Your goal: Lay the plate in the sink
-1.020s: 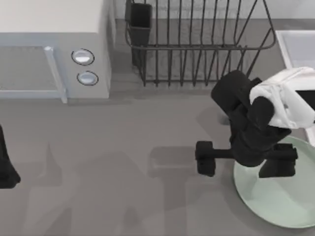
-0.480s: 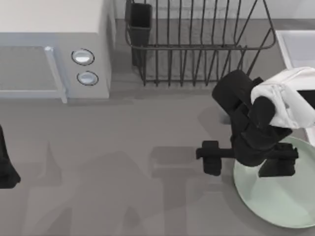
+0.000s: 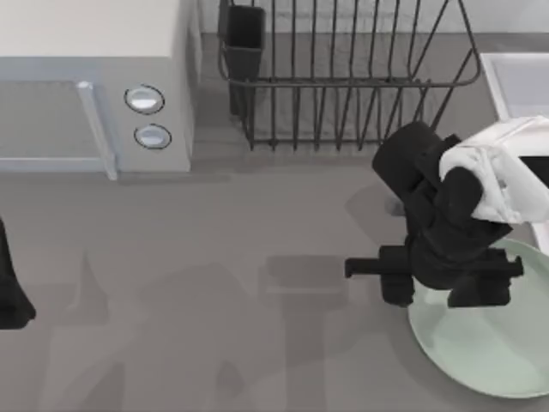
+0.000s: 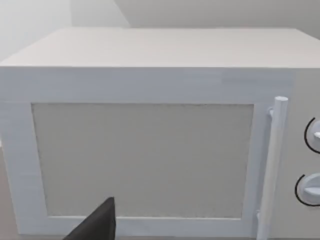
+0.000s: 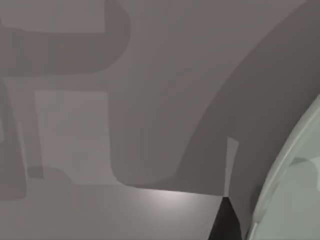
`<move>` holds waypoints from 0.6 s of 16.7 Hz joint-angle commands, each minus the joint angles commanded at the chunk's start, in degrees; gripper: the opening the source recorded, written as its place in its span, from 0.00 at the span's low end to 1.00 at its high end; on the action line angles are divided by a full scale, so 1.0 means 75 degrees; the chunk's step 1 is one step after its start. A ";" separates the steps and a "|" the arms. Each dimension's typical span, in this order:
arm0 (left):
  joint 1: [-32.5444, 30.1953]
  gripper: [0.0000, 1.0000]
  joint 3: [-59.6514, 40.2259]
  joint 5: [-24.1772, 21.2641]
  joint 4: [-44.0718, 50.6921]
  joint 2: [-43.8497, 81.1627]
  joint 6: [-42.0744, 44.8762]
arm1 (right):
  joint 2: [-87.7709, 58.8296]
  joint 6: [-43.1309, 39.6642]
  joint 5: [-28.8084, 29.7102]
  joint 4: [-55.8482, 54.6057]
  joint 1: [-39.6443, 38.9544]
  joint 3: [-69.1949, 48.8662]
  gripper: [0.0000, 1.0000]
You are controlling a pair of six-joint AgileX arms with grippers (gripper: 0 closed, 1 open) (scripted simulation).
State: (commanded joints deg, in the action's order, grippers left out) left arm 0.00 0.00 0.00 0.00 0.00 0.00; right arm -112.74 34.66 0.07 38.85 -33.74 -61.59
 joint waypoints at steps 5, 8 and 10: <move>0.0000 1.00 0.0000 0.0000 0.0000 0.0000 0.0000 | 0.0000 0.0000 0.0000 0.0000 0.0000 0.0000 0.00; 0.0000 1.00 0.0000 0.0000 0.0000 0.0000 0.0000 | 0.0000 0.0000 0.0000 0.0000 0.0000 0.0000 0.00; 0.0000 1.00 0.0000 0.0000 0.0000 0.0000 0.0000 | 0.0749 -0.0070 0.0154 0.0049 0.0131 -0.0096 0.00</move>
State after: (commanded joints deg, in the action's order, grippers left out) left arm 0.00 0.00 0.00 0.00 0.00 0.00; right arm -107.12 34.14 1.23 39.21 -32.75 -62.30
